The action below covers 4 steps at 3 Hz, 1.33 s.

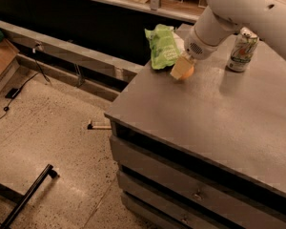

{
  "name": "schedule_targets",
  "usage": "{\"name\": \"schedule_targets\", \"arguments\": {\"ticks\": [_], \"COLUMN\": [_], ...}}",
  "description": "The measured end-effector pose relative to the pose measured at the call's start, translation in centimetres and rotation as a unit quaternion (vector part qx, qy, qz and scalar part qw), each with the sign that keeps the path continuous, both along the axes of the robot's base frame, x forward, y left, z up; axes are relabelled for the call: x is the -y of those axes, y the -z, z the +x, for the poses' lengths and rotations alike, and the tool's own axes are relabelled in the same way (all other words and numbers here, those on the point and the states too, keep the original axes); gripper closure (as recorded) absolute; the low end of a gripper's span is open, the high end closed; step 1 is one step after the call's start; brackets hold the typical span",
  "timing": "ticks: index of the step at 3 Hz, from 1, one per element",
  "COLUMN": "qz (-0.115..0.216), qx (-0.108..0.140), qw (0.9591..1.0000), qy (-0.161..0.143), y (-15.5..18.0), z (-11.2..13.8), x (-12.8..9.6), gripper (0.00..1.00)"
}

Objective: Move orange near green rice chip bag

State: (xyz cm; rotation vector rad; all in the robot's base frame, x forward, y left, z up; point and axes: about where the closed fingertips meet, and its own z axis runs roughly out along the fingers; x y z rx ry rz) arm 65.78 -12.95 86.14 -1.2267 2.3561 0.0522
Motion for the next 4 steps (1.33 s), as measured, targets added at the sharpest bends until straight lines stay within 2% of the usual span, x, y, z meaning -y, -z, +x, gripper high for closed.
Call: {"name": "schedule_targets", "arguments": {"ticks": [3, 4], "qz": [-0.002, -0.002], "qx": [-0.003, -0.003], "qw": [1.0000, 1.0000], "qy": [-0.003, -0.003], "y": [0.38, 0.38], "z": [-0.07, -0.07], "x": [-0.27, -0.27], "gripper": [0.00, 0.00]}}
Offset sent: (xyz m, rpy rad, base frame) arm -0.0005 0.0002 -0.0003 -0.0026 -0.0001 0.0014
